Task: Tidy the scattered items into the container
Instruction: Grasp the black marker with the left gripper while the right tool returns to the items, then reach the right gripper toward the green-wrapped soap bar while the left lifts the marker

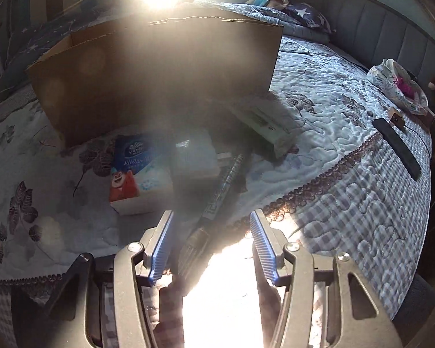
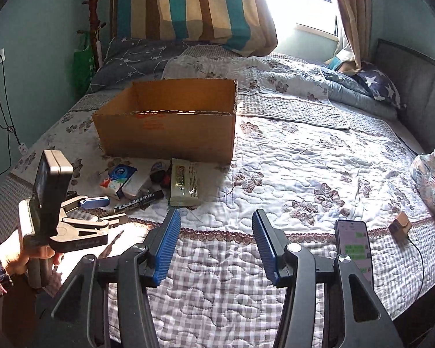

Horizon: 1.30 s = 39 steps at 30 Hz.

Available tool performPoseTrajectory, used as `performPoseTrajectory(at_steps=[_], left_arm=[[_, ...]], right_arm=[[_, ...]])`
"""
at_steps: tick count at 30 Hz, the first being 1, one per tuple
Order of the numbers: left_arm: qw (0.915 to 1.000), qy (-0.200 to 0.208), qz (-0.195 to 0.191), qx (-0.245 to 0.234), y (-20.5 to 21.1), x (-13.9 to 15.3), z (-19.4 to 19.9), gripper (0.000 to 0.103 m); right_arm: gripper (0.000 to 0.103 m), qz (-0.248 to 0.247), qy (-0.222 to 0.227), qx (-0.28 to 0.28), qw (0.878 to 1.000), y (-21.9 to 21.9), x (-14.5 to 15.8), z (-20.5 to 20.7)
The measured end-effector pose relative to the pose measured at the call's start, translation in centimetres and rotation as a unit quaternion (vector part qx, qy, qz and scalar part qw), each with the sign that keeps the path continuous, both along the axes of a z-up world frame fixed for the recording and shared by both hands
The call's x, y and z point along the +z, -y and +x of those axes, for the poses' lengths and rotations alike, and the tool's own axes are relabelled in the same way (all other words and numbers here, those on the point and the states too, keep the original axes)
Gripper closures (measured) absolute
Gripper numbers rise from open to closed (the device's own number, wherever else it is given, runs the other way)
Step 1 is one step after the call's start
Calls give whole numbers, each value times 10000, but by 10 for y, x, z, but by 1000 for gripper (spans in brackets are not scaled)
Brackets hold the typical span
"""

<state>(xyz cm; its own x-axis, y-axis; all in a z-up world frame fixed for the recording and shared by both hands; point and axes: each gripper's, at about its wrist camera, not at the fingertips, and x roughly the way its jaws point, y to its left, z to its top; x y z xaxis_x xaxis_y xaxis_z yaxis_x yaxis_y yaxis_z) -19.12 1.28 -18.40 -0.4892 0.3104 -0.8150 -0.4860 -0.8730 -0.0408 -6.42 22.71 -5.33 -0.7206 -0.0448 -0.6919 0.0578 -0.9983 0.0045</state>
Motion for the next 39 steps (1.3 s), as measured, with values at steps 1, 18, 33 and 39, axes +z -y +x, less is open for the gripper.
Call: performPoseTrajectory(at_steps=[1,18,33,39], left_arm=[[10000,44,-55,-18,-3,-2,-3,0],[9996,-97,-279,-4,-18,5,2,0],[9881,-985,888,783,55,118,115,0],[9849,-1186,930,851,65,145,141,0]], right_arm=[[51,-28,11,4,10000,-1,-1,2],[51,-206,195,-70,9996,-2,-8,-4],[40,-251,620,104,9977,36,-67,-113],[37,-385,873,180,9953,45,-102,-150]])
